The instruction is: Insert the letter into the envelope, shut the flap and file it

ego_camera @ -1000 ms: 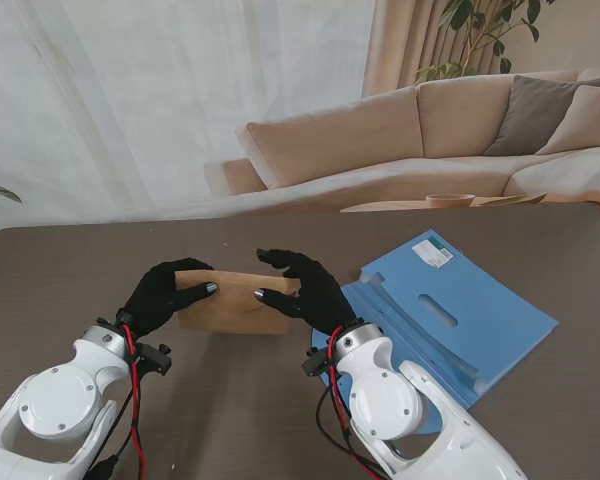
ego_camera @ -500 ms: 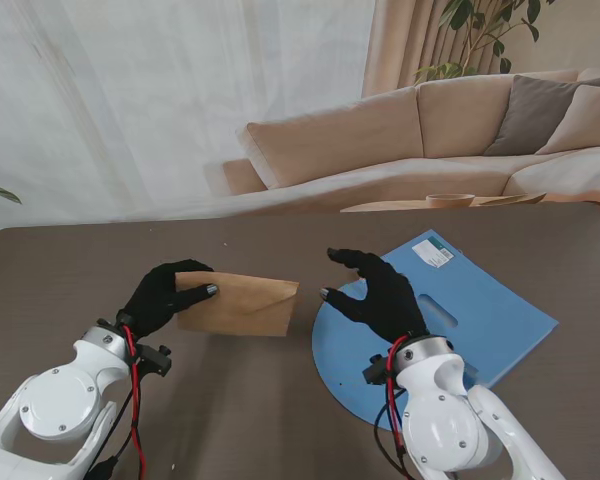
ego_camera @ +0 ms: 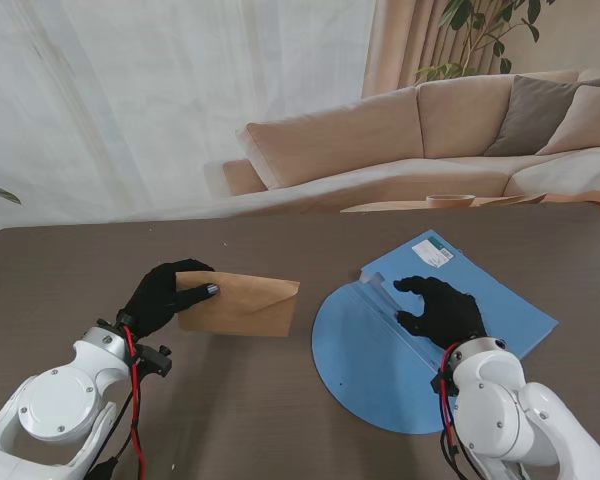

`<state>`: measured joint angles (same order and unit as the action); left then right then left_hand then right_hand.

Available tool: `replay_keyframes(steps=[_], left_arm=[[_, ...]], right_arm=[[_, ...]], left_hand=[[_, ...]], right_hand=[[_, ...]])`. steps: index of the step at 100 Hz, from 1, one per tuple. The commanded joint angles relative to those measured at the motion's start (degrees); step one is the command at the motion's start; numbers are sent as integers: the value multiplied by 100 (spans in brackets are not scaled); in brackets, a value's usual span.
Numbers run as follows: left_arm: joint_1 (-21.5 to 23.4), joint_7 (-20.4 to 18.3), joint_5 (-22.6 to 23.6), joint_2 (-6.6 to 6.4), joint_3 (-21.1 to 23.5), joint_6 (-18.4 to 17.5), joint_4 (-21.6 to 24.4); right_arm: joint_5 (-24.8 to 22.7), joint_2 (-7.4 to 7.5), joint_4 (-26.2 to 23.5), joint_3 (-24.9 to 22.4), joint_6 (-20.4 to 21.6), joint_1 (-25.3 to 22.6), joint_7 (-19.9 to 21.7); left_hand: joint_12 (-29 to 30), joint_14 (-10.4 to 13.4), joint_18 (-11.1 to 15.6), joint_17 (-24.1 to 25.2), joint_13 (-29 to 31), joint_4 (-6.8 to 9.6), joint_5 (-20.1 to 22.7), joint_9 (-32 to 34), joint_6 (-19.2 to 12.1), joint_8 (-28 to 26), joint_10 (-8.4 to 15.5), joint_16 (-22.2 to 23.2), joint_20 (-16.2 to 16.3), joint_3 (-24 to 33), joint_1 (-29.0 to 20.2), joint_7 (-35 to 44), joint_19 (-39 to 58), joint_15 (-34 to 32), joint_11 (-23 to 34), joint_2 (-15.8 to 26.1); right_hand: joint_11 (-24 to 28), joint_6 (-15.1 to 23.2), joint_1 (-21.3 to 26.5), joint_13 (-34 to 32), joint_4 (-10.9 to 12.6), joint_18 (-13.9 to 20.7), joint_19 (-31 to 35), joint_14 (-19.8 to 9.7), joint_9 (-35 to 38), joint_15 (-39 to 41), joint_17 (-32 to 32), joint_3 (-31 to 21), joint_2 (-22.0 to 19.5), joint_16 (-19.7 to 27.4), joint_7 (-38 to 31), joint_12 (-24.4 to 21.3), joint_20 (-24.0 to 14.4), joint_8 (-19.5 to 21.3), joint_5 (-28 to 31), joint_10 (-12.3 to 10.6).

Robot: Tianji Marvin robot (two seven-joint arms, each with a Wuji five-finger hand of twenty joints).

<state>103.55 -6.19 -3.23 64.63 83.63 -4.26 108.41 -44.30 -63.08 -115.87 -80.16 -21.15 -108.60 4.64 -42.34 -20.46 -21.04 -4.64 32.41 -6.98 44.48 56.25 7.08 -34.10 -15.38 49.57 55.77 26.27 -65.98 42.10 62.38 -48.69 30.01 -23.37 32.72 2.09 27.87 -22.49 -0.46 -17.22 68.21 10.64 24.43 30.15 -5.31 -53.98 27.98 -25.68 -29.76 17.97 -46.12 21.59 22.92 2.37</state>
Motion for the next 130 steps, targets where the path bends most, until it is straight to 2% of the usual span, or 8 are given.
replay_keyframes(steps=[1, 29, 39, 65, 79, 91, 105, 130], left_arm=[[32, -101, 5, 23, 9, -21, 59], [32, -119, 18, 18, 5, -14, 61], [29, -109, 26, 20, -3, -9, 65], [28, -80, 57, 24, -32, 13, 72], [37, -54, 70, 28, -41, 28, 83], [40, -48, 75, 29, -42, 32, 87], [44, -44, 65, 31, -39, 28, 87], [56, -29, 59, 35, -35, 31, 89]], right_arm=[[-46, 64, 261, -48, -86, 21, 156], [-780, 183, 851, -111, -222, 260, 625], [-1018, 219, 994, -127, -219, 310, 785], [-1374, 289, 1308, -103, 103, 467, 1069], [-1408, 310, 1469, 4, 167, 611, 1125], [-1470, 310, 1629, 148, 77, 749, 1062], [-1473, 295, 1828, 311, -104, 911, 877], [-1364, 288, 2048, 524, -221, 1134, 772]], left_hand=[[-144, -16, 15, 48, -13, 111, 182, 29, -178, -222, 16, 141, -86, 120, -409, 539, 157, -105, 246, 425], [-149, -18, 22, 63, -29, 113, 194, 29, -169, -223, 18, 144, -94, 118, -411, 535, 154, -102, 249, 423], [-150, -20, 21, 65, -32, 112, 198, 28, -173, -225, 13, 147, -94, 117, -409, 534, 156, -103, 248, 422], [-154, -21, 19, 79, -42, 111, 190, 21, -169, -226, 12, 153, -96, 117, -410, 532, 155, -107, 251, 424], [-158, -20, 14, 82, -46, 112, 190, 18, -165, -226, 12, 158, -97, 115, -413, 530, 155, -110, 252, 425], [-156, -24, 16, 87, -43, 111, 198, 19, -166, -228, 7, 159, -99, 110, -411, 534, 152, -111, 254, 428], [-158, -19, 26, 88, -46, 111, 195, 21, -159, -226, 7, 162, -96, 110, -411, 530, 158, -115, 259, 423], [-163, -27, 23, 92, -52, 110, 189, 16, -164, -226, 7, 168, -92, 106, -411, 527, 163, -120, 266, 426]], right_hand=[[-78, 151, 96, 145, 203, 178, 125, -236, 106, 84, 41, -181, 66, -91, -109, -53, -125, 24, -167, -164], [-78, 194, -68, 244, 204, 222, 99, -265, 291, 108, 103, -142, -39, -83, -200, -52, -120, 47, -156, -110], [-128, 258, -63, 489, 197, 308, -3, -309, 297, 13, 267, -81, -96, -29, -190, -70, -77, 44, -241, -222], [-814, 1041, 602, 1085, 274, 683, -673, -662, 272, -748, 787, -536, 170, 532, -240, -325, 166, 375, -1170, -1158], [-814, 1010, 428, 1114, 153, 700, -738, -634, 297, -791, 823, -480, 313, 566, -257, -319, 182, 484, -1171, -1083], [-620, 596, -78, 1093, -48, 673, -762, -626, 369, -704, 820, -217, 339, 514, -184, -225, 170, 541, -978, -874], [-147, 143, -302, 1104, -63, 640, -722, -599, 366, -512, 816, -114, 363, 406, -177, -12, 112, 576, -922, -548], [148, -67, -463, 1020, -101, 563, -698, -519, 770, -454, 798, -81, 490, 402, -240, 82, 104, 577, -837, -373]])
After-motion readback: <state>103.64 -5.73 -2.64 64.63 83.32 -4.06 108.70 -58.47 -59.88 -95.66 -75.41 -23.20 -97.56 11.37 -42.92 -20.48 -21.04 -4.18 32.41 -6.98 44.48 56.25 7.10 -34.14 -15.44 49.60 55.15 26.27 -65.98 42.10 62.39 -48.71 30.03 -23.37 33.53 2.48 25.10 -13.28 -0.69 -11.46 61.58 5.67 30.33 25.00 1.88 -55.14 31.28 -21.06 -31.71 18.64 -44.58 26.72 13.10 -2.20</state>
